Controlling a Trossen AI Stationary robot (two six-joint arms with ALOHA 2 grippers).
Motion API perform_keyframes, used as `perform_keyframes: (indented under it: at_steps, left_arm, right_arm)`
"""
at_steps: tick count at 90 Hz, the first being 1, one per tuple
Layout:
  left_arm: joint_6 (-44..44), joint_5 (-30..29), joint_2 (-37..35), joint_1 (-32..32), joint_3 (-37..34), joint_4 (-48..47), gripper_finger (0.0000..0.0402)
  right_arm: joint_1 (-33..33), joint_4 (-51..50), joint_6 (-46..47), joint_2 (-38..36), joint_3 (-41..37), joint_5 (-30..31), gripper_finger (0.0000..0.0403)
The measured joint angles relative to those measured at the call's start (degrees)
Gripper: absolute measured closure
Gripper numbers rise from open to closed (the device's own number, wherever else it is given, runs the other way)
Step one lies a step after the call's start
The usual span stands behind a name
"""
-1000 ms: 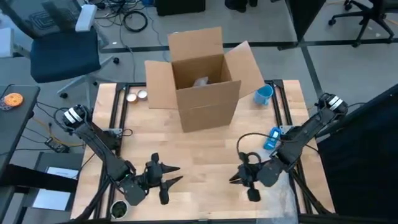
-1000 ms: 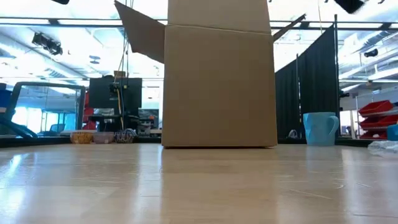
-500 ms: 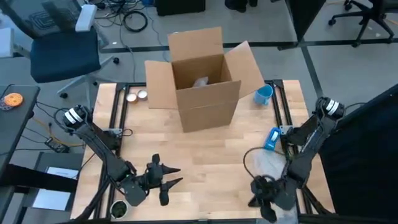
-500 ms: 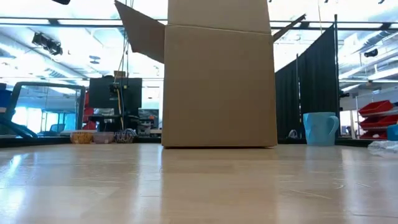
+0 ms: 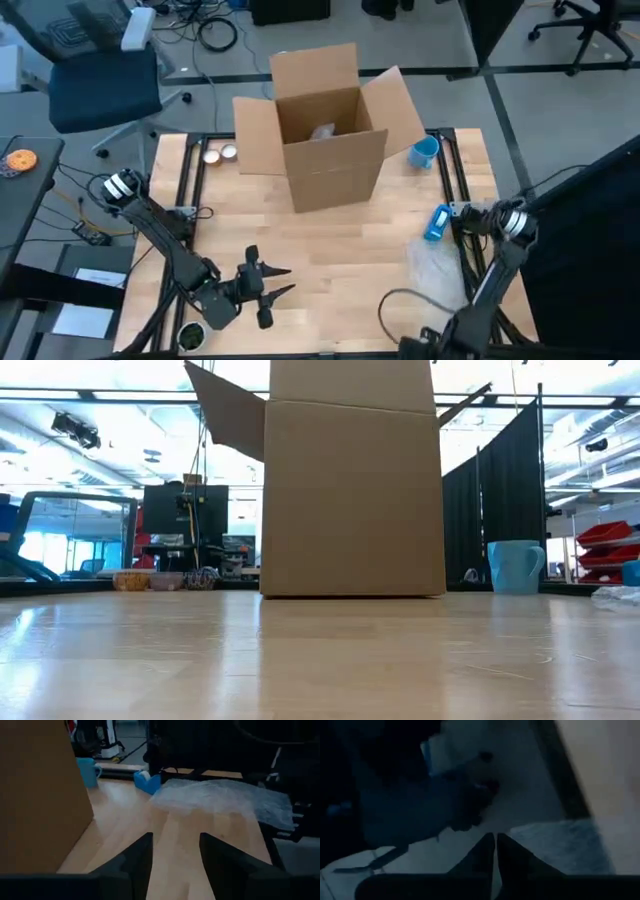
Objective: Wrap mug
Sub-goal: Wrap the blue cup with bubble wrap
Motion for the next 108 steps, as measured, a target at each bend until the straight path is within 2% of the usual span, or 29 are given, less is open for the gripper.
perform_keyframes:
  at_steps: [14,26,39,55,71,77,92,108]
  left_arm:
    - [2.38,-0.01,0.0,1.12,0.0,0.61,0.0254]
    - [5.33,-0.02,0.0,1.57,0.0,0.58,0.0254]
    - [8.06,0.0,0.0,1.55,0.0,0.64,0.0254]
    - [8.25,0.07,-0.02,1.32,0.0,0.6,0.0254]
    - [8.29,0.42,-0.02,1.05,0.0,0.85,0.0254]
    - [8.3,1.84,-0.02,1.06,0.0,1.02,0.0254]
    - [8.32,3.51,-0.02,1.05,0.0,1.09,0.0254]
    - [8.32,3.5,-0.02,1.05,0.0,1.13,0.0254]
  right_arm:
    - [0.66,-9.29,4.98,6.86,10.88,-1.53,0.0403]
    - [1.74,-10.44,9.35,10.29,15.13,-3.64,0.0403]
    - [2.63,-9.61,15.09,12.87,16.48,-8.12,0.0396]
    - [3.76,-5.53,18.33,13.27,16.68,-9.15,0.0386]
    - [4.18,-15.84,13.24,13.28,16.68,-10.54,0.0401]
    - [4.18,-19.87,11.17,13.28,16.68,-12.89,0.0398]
    - [4.16,-25.45,6.72,13.28,16.68,-20.98,0.0363]
    - [4.16,-29.81,9.7,13.28,16.66,-24.21,0.0277]
